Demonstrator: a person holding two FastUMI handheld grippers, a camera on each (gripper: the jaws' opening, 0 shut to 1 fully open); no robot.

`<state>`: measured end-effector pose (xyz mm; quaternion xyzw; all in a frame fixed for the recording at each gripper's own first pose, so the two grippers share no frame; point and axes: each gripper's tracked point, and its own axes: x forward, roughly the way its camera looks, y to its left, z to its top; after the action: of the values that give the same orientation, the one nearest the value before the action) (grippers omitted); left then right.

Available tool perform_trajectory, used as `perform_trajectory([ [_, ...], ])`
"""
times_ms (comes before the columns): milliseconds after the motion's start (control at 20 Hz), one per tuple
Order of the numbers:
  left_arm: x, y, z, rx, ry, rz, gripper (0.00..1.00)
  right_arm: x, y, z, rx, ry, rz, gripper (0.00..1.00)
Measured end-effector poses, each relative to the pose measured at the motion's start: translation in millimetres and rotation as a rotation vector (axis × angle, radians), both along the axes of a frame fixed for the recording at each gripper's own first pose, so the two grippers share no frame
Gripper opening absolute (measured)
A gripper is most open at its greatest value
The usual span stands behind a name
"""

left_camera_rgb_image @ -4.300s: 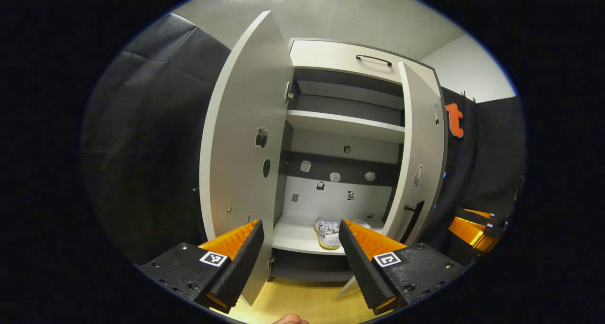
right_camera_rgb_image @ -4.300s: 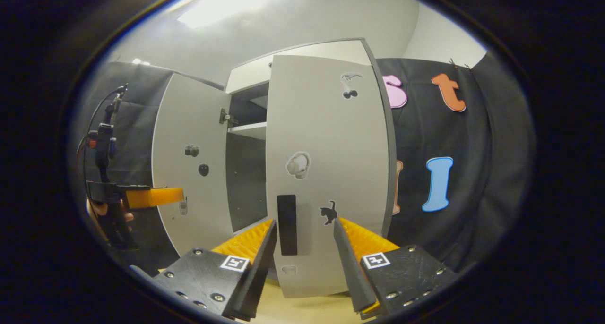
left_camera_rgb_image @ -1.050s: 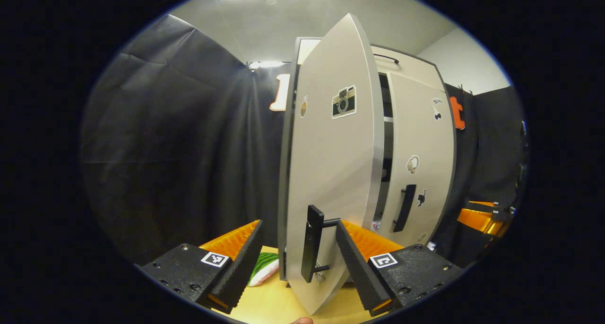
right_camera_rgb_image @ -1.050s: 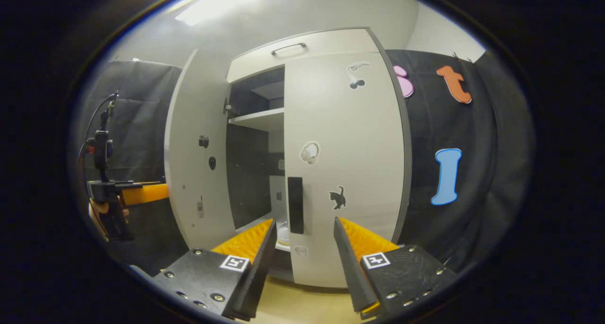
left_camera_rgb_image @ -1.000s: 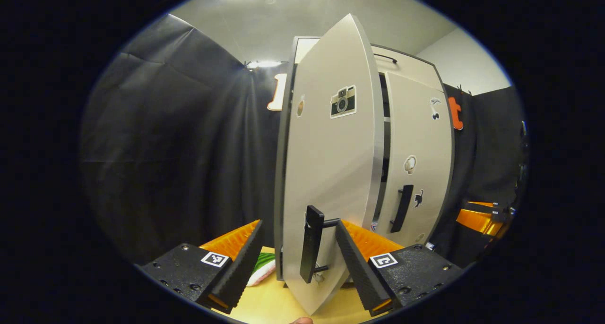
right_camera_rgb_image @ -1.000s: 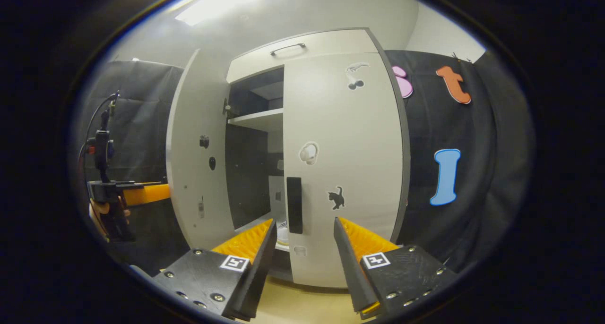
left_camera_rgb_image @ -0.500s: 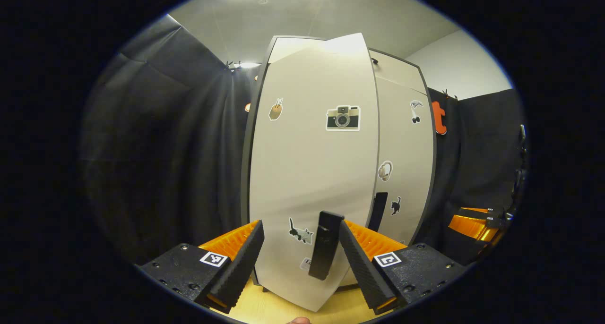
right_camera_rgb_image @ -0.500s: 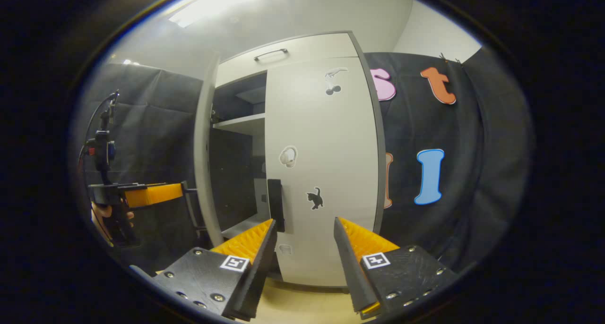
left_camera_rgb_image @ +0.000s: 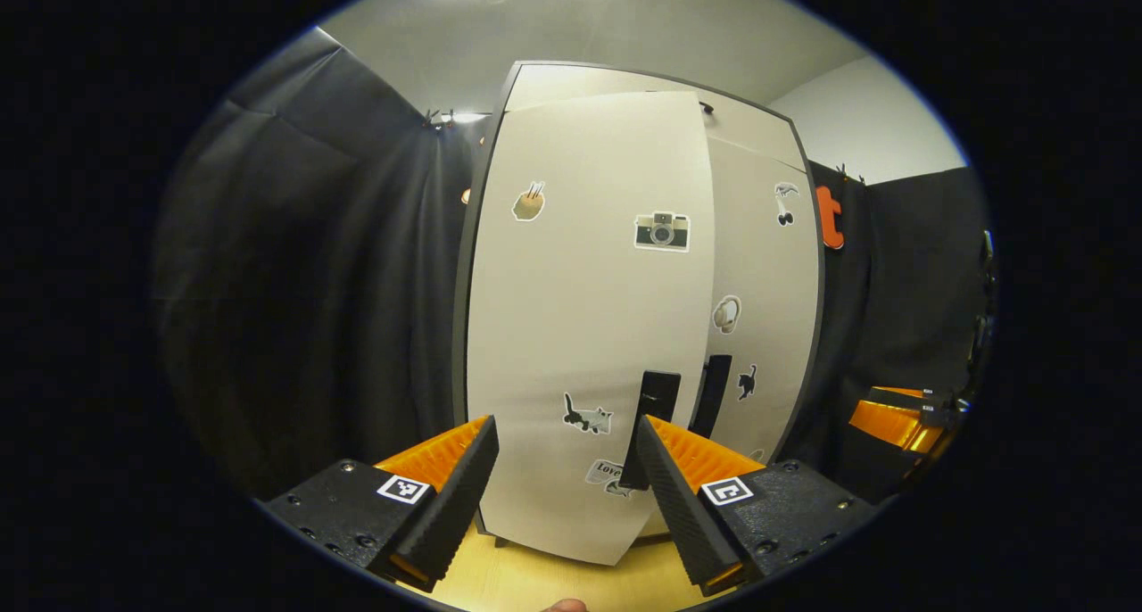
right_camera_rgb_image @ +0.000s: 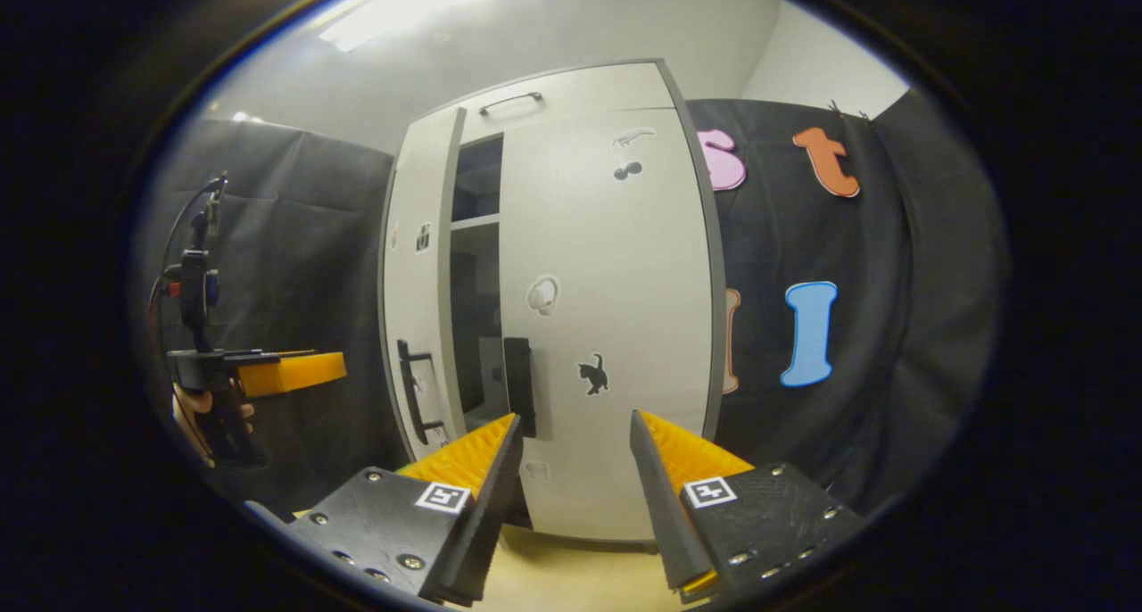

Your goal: Grab one shoe with the right hand and put it into the shoe cabinet, grab the other shoe with the left hand and put it into the shoe cabinet; then close the right door with the right hand and the left door with the left hand.

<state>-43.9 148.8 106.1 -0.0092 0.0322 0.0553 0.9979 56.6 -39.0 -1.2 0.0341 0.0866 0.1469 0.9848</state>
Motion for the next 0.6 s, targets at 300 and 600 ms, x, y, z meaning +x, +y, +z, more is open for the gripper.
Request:
perform_trajectory([
  [300,2.6,-1.1,-3.5,0.008,0.016,0.002,0.95,0.7,-0.5,-2.5,0.001,0.009,-0.002,0.72],
  [600,4.1,-1.1,-5.6,0.022,0.030,0.006,0.95,1.7,-5.3,-2.7,0.011,0.012,-0.011,0.68],
])
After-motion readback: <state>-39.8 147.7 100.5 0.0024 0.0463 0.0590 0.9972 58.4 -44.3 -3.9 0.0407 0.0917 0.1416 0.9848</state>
